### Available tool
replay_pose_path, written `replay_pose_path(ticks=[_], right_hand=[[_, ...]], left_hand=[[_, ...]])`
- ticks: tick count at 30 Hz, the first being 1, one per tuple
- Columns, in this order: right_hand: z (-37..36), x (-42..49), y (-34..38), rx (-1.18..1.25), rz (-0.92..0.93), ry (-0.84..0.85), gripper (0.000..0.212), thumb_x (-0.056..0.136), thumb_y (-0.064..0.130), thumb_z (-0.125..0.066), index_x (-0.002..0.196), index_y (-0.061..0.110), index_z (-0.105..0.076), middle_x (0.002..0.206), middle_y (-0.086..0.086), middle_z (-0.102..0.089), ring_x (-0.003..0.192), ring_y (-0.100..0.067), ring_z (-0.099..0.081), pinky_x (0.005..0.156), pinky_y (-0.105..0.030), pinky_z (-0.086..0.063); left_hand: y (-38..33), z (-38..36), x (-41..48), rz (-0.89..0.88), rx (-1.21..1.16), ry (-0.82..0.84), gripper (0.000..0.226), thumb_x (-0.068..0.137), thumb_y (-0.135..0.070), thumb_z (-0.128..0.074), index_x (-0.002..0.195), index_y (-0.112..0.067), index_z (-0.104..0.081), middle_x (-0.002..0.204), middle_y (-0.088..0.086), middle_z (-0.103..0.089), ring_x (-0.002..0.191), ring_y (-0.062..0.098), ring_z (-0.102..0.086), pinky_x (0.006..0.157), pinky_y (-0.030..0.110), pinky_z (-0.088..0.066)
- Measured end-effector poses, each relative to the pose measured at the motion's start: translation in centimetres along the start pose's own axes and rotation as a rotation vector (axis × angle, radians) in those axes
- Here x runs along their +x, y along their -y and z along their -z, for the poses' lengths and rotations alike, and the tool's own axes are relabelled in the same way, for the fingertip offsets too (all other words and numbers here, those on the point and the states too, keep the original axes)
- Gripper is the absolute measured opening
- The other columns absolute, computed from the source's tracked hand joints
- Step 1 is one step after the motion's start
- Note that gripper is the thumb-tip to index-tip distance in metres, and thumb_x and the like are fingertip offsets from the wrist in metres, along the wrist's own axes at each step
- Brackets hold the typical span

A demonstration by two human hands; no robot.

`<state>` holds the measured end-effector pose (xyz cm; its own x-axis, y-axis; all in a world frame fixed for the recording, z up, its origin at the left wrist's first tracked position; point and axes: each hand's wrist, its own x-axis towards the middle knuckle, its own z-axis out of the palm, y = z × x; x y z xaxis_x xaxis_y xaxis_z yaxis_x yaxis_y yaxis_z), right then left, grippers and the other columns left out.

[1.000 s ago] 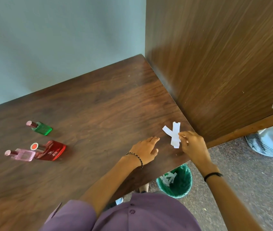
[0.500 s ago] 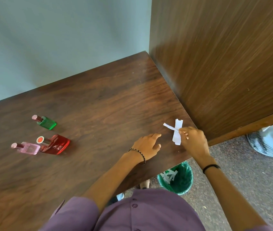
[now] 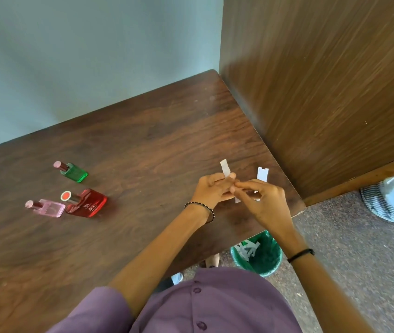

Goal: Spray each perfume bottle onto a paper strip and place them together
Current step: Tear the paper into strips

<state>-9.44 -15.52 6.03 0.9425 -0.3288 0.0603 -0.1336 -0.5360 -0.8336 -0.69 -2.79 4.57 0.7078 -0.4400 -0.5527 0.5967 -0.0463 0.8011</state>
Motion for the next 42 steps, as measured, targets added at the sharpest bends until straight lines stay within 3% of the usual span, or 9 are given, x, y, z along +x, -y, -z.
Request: replay_pose_path(ticks=[4, 10, 19, 23, 26, 29, 34, 37, 42], right_hand=[[0.5, 0.0, -0.1, 0.08, -0.098, 0.091, 0.02, 0.09, 0.026, -0.078, 0.107, 0.017, -0.082, 0.092, 0.003, -0.079, 0.075, -0.004, -0.073, 0.077, -0.026, -0.06], [1.0, 0.3, -1.1, 0.364, -0.261, 0.212, 0.03, 0.081, 0.033, -0.084, 0.107, 0.018, -0.082, 0.101, 0.002, -0.081, 0.094, -0.016, -0.077, 0.091, -0.043, -0.061], [1.4, 0.3, -1.6, 0.527, -0.321, 0.23, 0.024, 0.075, 0.026, -0.086, 0.099, 0.022, -0.083, 0.099, 0.0, -0.082, 0.095, -0.018, -0.078, 0.091, -0.03, -0.061], [1.4, 0.2, -1.8, 0.49, -0.325, 0.221, 0.02, 0.085, 0.021, -0.081, 0.104, 0.016, -0.082, 0.102, 0.001, -0.081, 0.098, -0.018, -0.077, 0.091, -0.034, -0.061], [1.3, 0.0, -1.9, 0.366, -0.292, 0.185, 0.013, 0.092, 0.023, -0.076, 0.102, 0.016, -0.082, 0.097, 0.002, -0.081, 0.093, -0.016, -0.076, 0.081, -0.034, -0.064], [0.9, 0.0, -1.9, 0.272, -0.273, 0.099, 0.008, 0.094, 0.023, -0.073, 0.093, 0.018, -0.079, 0.087, 0.005, -0.079, 0.084, -0.012, -0.075, 0.069, -0.027, -0.064], [0.8, 0.4, -2.0, 0.269, -0.338, -0.034, 0.013, 0.101, 0.023, -0.063, 0.098, 0.011, -0.069, 0.087, 0.003, -0.08, 0.077, -0.012, -0.077, 0.063, -0.028, -0.063], [1.0, 0.7, -2.3, 0.142, -0.34, -0.082, 0.016, 0.103, 0.026, -0.061, 0.102, 0.01, -0.064, 0.089, 0.007, -0.078, 0.076, -0.003, -0.076, 0.062, -0.02, -0.061], [0.7, 0.5, -2.7, -0.001, -0.399, -0.127, 0.008, 0.104, 0.02, -0.057, 0.101, 0.013, -0.056, 0.078, 0.017, -0.064, 0.062, 0.015, -0.066, 0.054, 0.0, -0.046]], left_hand=[[-0.4, 0.9, -0.7, 0.009, -0.065, 0.082, 0.034, 0.101, -0.02, -0.057, 0.118, 0.009, -0.061, 0.123, 0.022, -0.068, 0.114, 0.032, -0.068, 0.093, 0.035, -0.058], [-0.6, 1.5, -1.3, 0.013, -0.01, 0.165, 0.035, 0.102, -0.02, -0.053, 0.132, -0.001, -0.054, 0.132, 0.019, -0.064, 0.119, 0.031, -0.066, 0.096, 0.038, -0.057], [-0.9, 1.6, -1.6, 0.031, 0.039, 0.228, 0.038, 0.105, -0.019, -0.046, 0.138, 0.0, -0.05, 0.134, 0.019, -0.062, 0.12, 0.031, -0.064, 0.092, 0.033, -0.059], [-0.8, 1.4, -1.3, 0.074, -0.003, 0.212, 0.027, 0.107, -0.018, -0.043, 0.123, -0.005, -0.059, 0.129, 0.018, -0.064, 0.113, 0.031, -0.066, 0.089, 0.036, -0.06], [-0.6, 1.2, -0.9, 0.112, -0.016, 0.143, 0.024, 0.107, -0.015, -0.043, 0.116, -0.004, -0.062, 0.123, 0.022, -0.067, 0.105, 0.032, -0.07, 0.092, 0.043, -0.059], [-0.4, 1.0, -0.4, 0.091, 0.039, 0.073, 0.021, 0.106, -0.009, -0.044, 0.11, -0.004, -0.064, 0.11, 0.021, -0.07, 0.084, 0.022, -0.075, 0.075, 0.033, -0.064], [0.1, 1.1, -0.1, 0.077, 0.157, 0.041, 0.021, 0.106, -0.006, -0.041, 0.11, -0.002, -0.061, 0.105, 0.027, -0.071, 0.089, 0.028, -0.077, 0.068, 0.031, -0.064], [0.5, 1.3, 0.3, 0.103, 0.314, 0.029, 0.028, 0.106, -0.008, -0.041, 0.123, 0.007, -0.057, 0.108, 0.029, -0.071, 0.098, 0.037, -0.074, 0.066, 0.027, -0.063], [1.1, 0.2, 1.1, 0.185, 0.427, 0.033, 0.028, 0.104, -0.007, -0.042, 0.118, 0.006, -0.062, 0.102, 0.024, -0.075, 0.082, 0.026, -0.075, 0.062, 0.024, -0.062]])
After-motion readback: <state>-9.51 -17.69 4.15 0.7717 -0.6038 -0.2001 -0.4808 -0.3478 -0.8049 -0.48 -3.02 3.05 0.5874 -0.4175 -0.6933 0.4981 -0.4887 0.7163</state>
